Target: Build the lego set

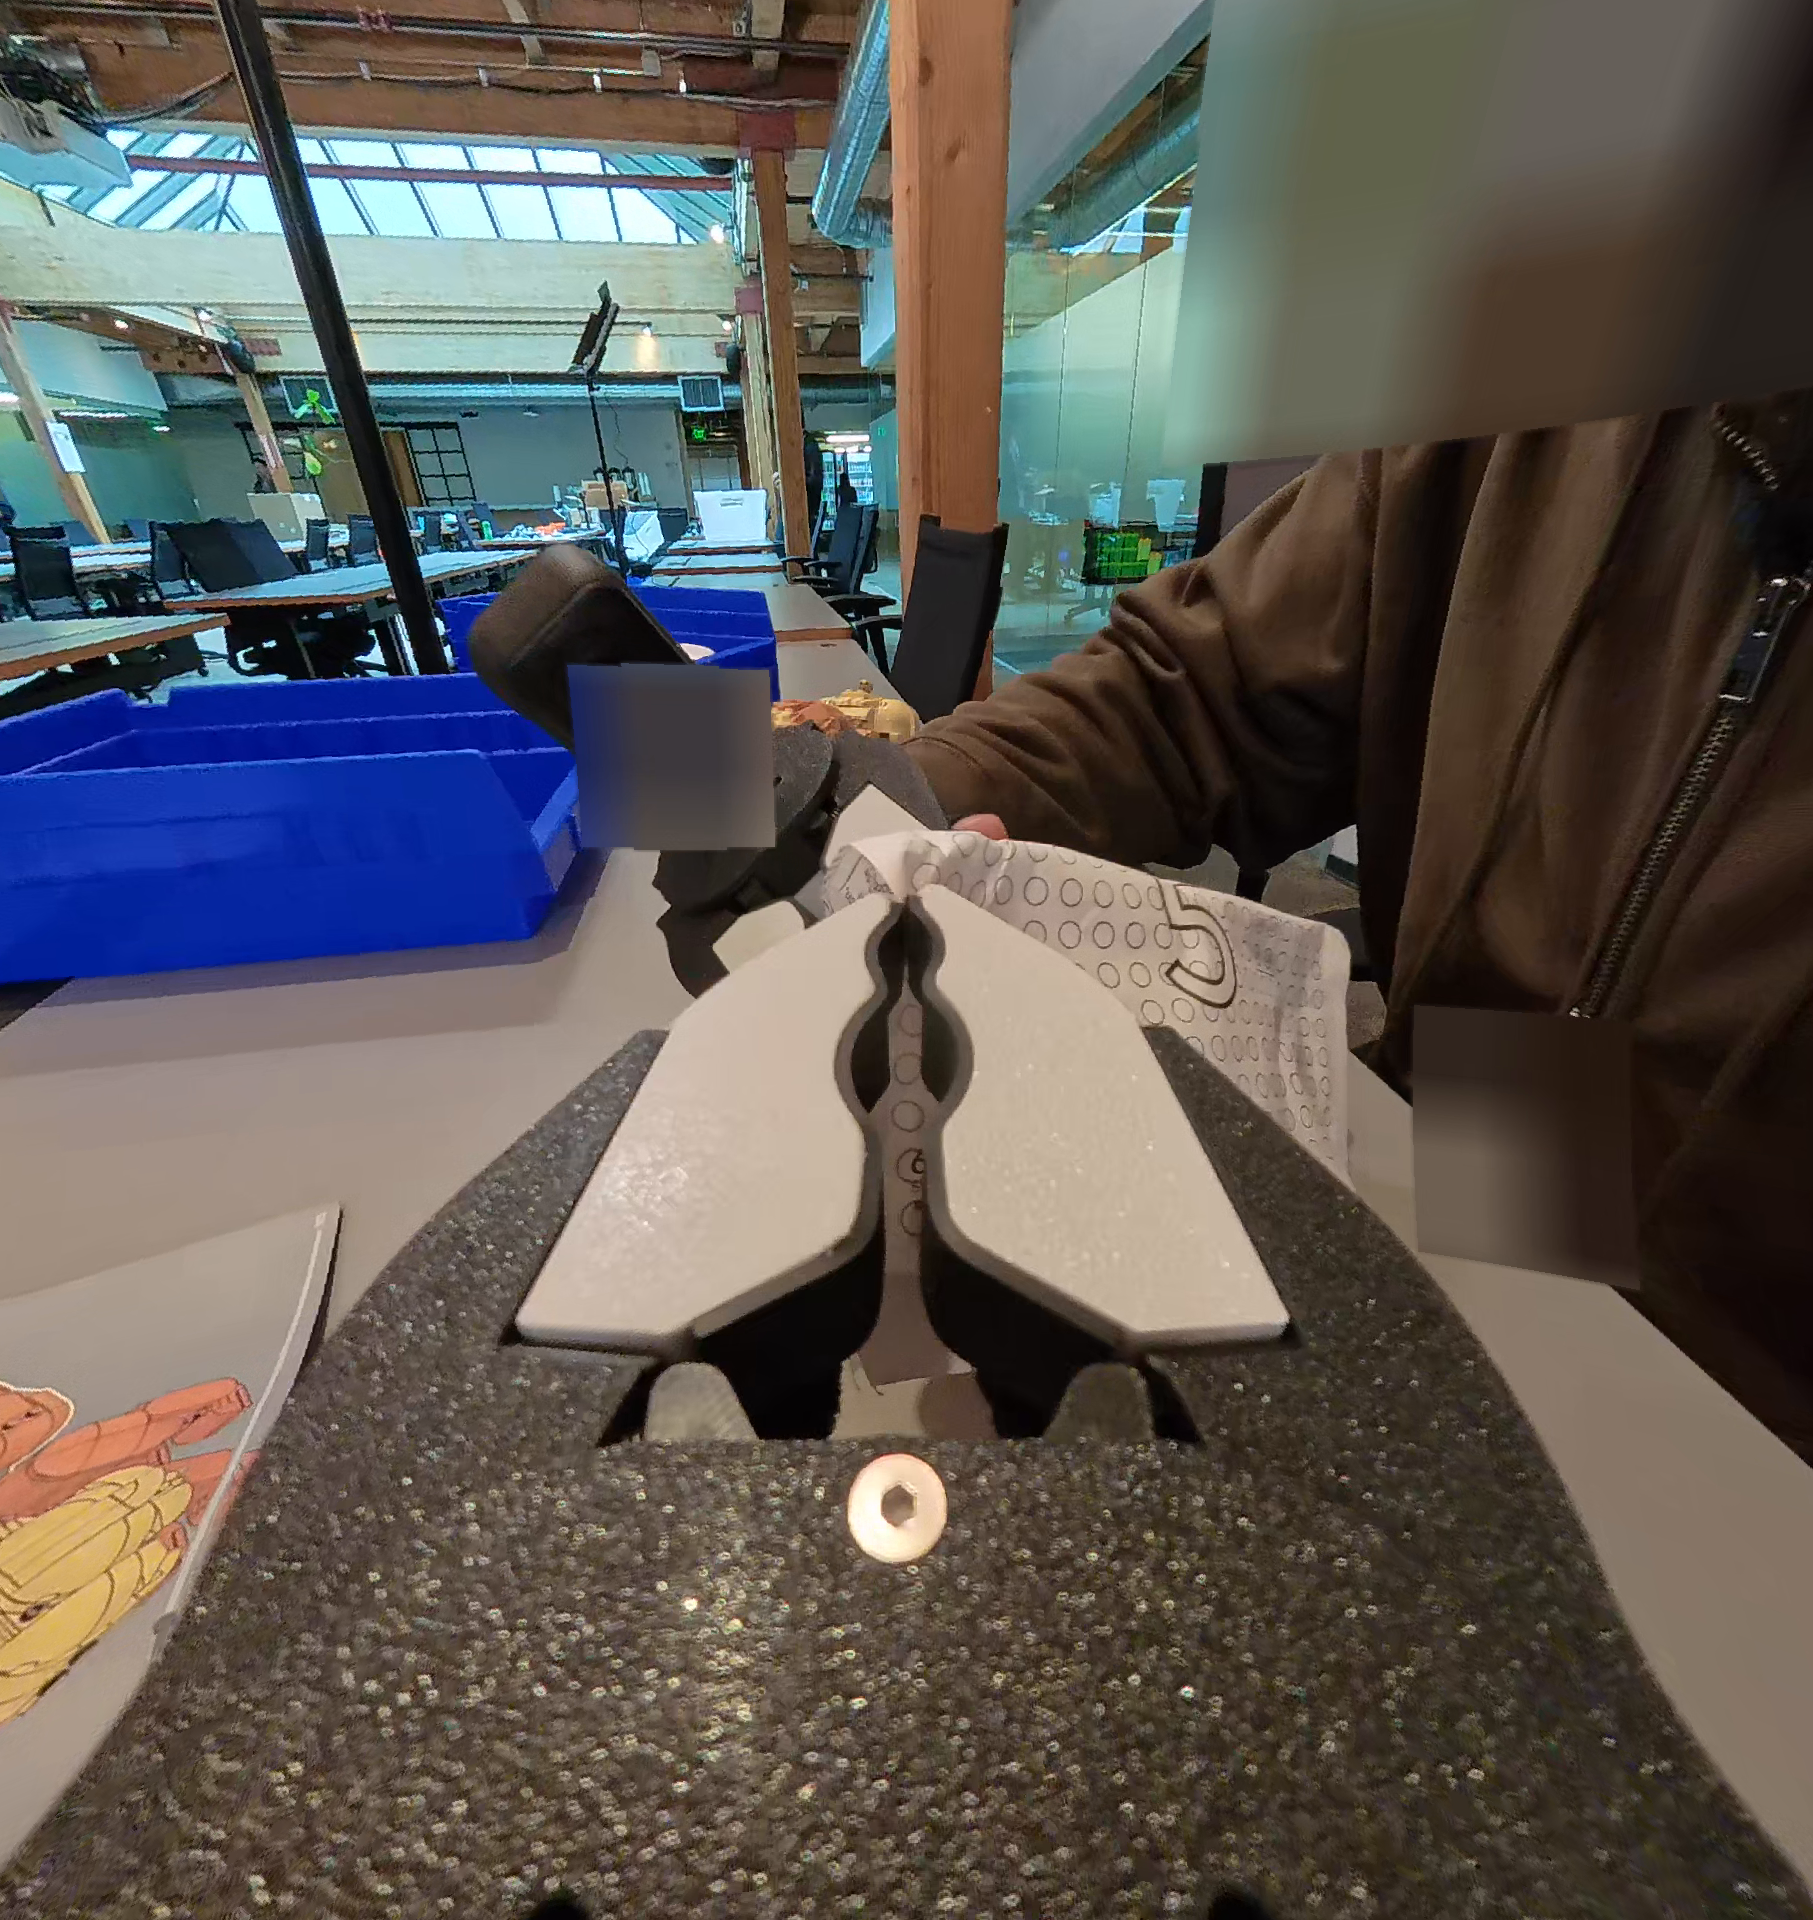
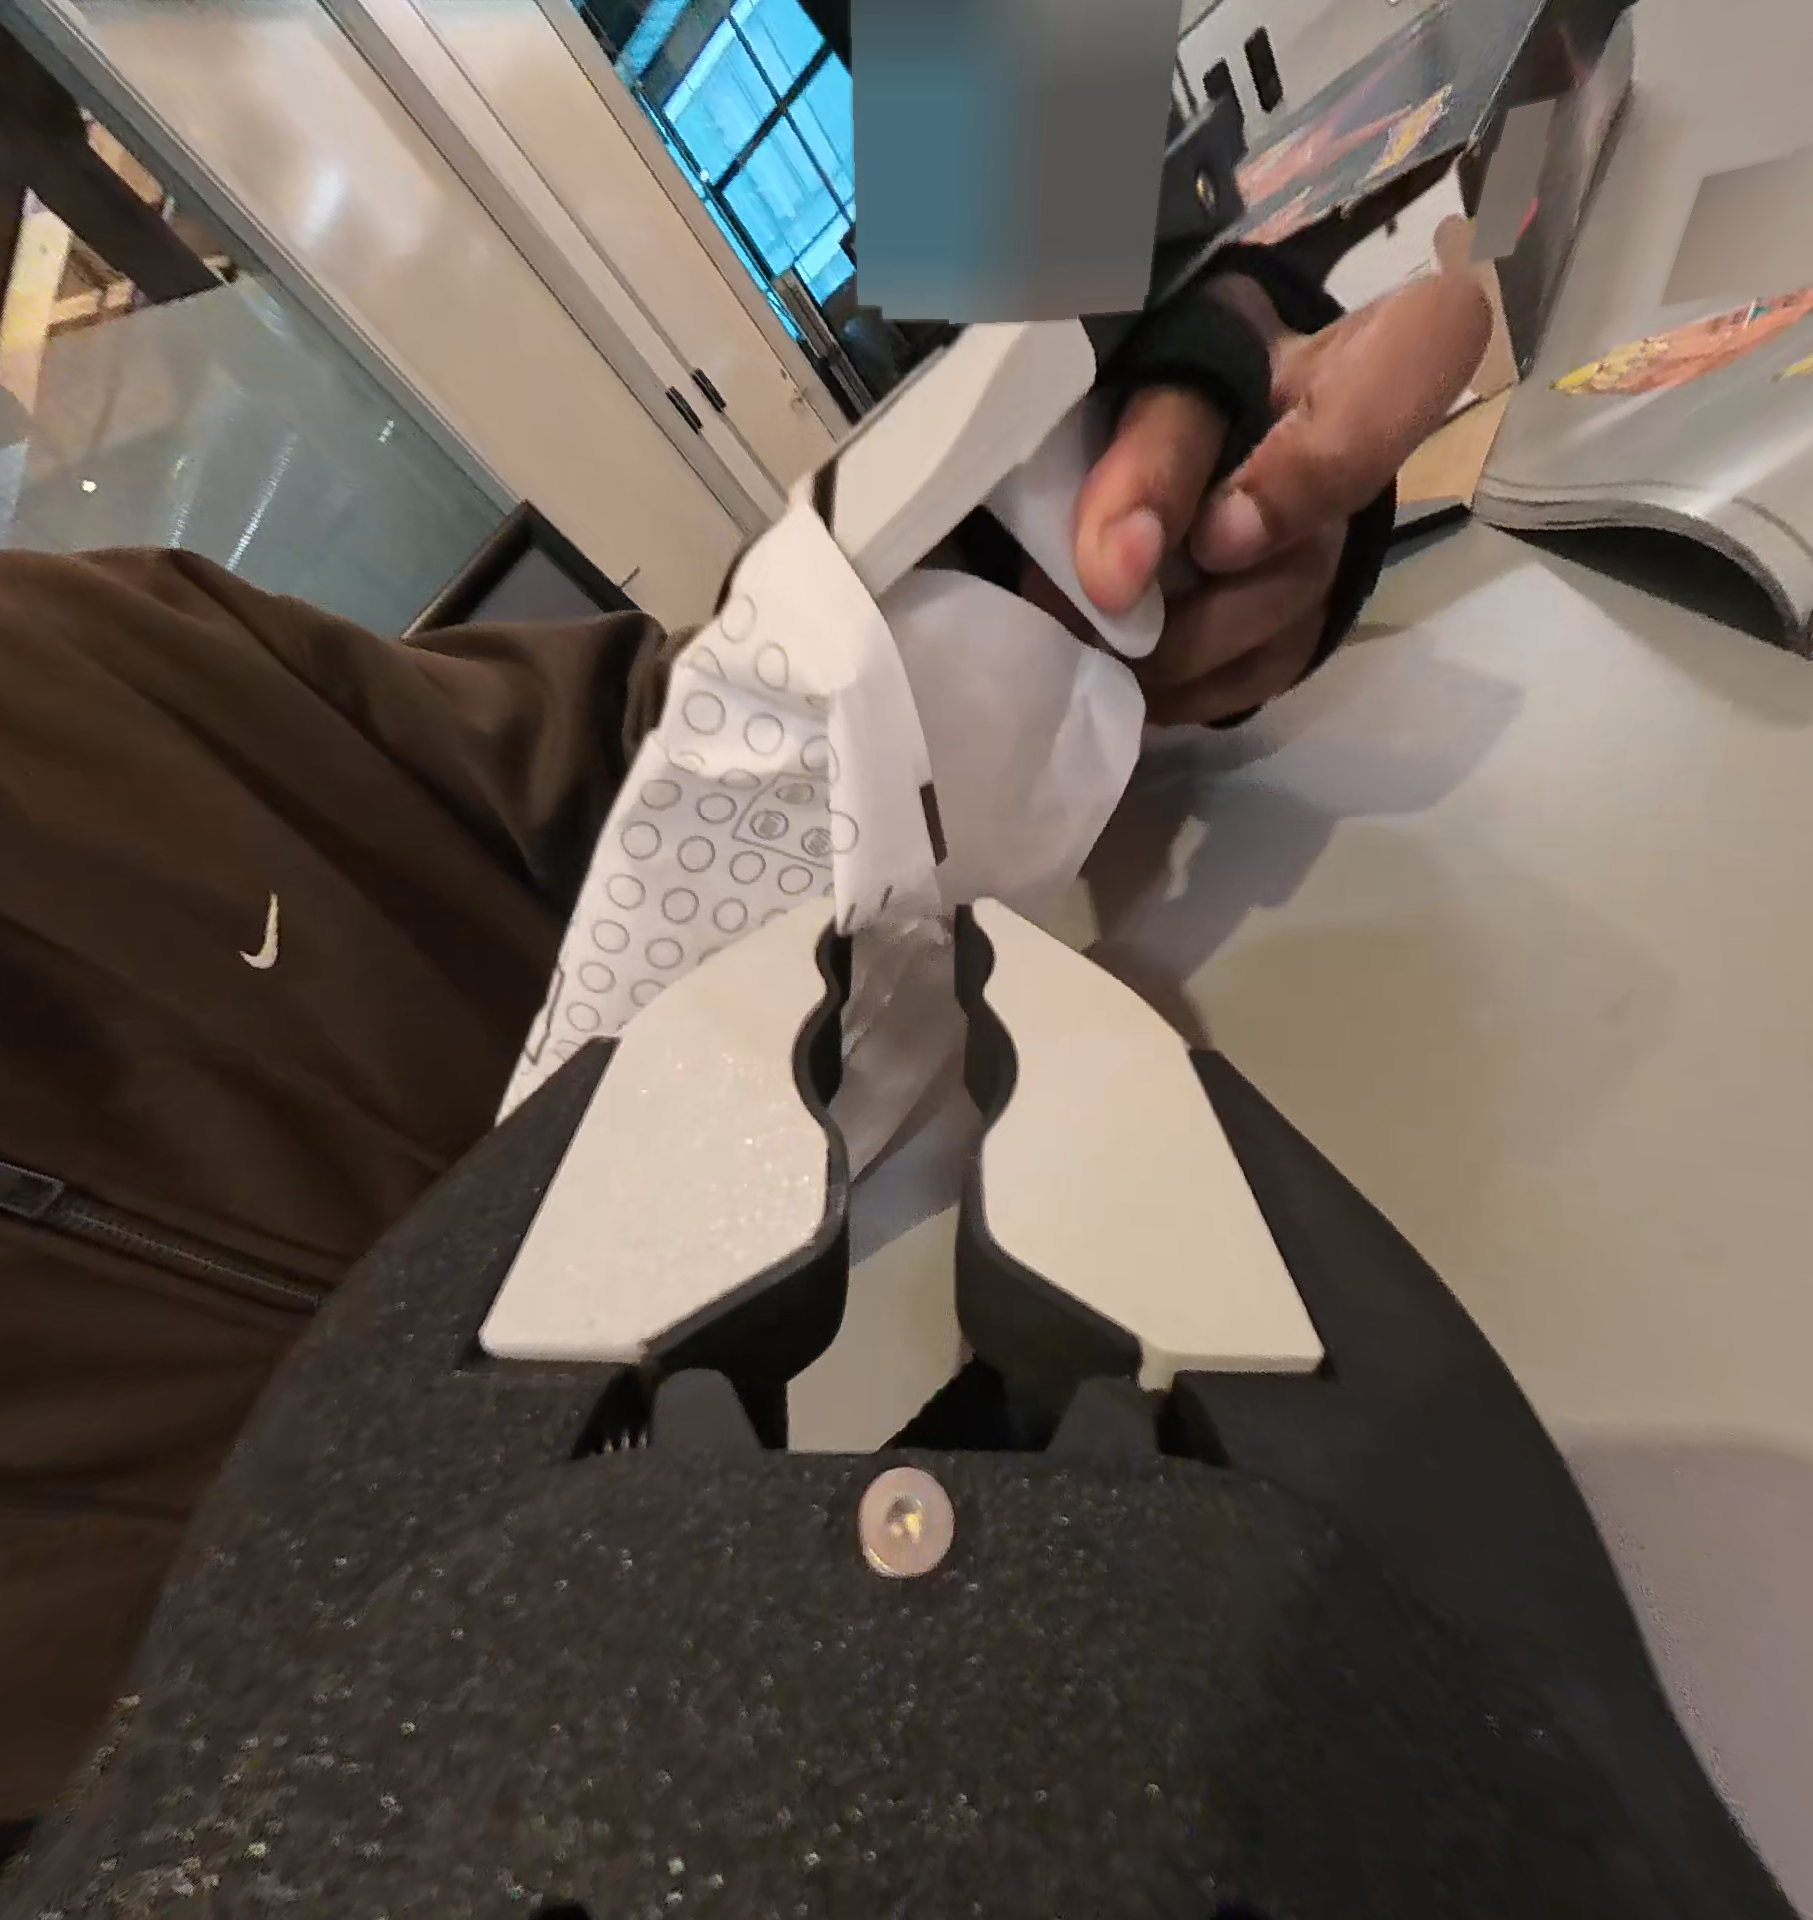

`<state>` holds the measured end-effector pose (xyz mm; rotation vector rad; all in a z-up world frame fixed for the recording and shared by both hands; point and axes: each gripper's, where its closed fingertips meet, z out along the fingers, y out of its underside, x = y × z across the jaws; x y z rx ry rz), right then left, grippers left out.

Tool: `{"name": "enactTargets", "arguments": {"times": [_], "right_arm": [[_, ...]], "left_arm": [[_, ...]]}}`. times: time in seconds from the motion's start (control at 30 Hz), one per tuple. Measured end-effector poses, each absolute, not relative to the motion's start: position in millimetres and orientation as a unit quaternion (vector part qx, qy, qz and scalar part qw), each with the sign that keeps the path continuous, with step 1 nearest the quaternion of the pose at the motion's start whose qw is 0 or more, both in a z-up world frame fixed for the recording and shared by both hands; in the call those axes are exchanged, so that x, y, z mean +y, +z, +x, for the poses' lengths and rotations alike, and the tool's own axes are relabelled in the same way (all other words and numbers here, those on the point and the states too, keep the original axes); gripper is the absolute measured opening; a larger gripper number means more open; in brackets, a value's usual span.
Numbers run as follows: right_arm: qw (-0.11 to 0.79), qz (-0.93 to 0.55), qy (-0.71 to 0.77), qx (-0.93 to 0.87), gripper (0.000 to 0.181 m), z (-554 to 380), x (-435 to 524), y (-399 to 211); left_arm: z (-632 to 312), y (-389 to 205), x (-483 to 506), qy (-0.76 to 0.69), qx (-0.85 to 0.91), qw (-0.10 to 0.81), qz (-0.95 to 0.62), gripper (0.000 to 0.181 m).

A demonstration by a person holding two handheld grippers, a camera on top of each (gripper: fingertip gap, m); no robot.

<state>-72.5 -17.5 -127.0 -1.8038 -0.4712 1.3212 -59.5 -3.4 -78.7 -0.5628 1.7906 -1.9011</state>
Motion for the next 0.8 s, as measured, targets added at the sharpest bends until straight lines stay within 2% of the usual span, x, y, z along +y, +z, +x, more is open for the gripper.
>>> {"name": "enactTargets", "arguments": {"times": [0.23, 0.8], "right_arm": [[0.450, -0.720, 0.492, -0.192, 0.001, -65, -9, -125], [0.511, -0.702, 0.464, -0.173, 0.000, -21, -9, -74]], "left_arm": [[-60, -80, 5, -0.697, 0.645, 0.228, -0.213, 0.000], [-59, -98, 23, -0.644, 0.679, 0.214, -0.280, 0.000]]}}
